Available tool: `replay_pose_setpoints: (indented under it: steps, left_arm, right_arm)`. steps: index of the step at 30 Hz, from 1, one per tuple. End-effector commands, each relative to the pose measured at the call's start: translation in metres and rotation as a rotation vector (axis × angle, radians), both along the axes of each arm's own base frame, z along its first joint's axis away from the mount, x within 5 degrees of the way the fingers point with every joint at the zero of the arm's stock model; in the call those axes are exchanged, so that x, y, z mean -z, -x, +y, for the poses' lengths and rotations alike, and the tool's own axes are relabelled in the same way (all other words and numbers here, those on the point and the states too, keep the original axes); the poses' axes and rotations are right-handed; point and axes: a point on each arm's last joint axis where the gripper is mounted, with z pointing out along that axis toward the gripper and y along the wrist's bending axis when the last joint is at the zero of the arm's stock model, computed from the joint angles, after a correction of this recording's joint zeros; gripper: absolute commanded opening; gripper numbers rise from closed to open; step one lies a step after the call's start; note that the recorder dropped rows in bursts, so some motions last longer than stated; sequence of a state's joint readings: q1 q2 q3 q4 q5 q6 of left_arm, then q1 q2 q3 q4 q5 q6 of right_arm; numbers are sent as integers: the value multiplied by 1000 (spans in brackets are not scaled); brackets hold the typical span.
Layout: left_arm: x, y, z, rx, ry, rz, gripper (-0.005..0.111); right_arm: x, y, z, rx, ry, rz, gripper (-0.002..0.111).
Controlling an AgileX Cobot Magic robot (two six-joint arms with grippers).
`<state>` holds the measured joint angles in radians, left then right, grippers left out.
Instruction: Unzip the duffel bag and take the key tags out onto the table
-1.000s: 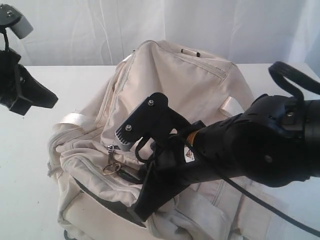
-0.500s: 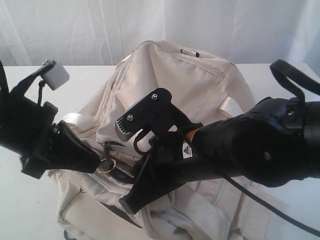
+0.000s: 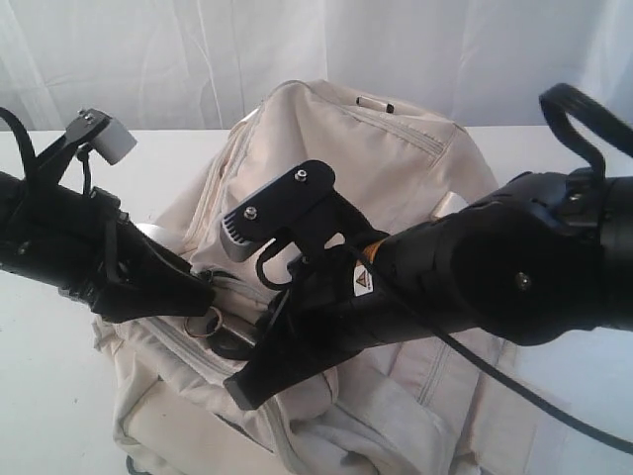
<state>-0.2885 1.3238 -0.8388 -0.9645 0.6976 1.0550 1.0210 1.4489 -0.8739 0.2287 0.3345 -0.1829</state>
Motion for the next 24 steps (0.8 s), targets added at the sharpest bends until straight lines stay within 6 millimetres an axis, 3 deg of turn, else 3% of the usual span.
replay_pose_setpoints:
  steps: [1, 7, 15, 19, 24]
  left_arm:
    - [-3, 2, -3, -13, 48, 21, 64]
    - [-3, 2, -3, -11, 48, 22, 64]
    - [10, 9, -1, -18, 33, 65, 64]
    - [10, 8, -1, -34, 56, 70, 64]
    - [8, 7, -3, -56, 86, 76, 49]
  right_arm:
    - [-4, -1, -1, 7, 0, 15, 0]
    - [-6, 0, -1, 15, -15, 21, 0]
    - [-33, 6, -11, 17, -105, -35, 0]
    - [-36, 6, -12, 17, -114, -41, 0]
    - [-36, 6, -12, 17, -114, -41, 0]
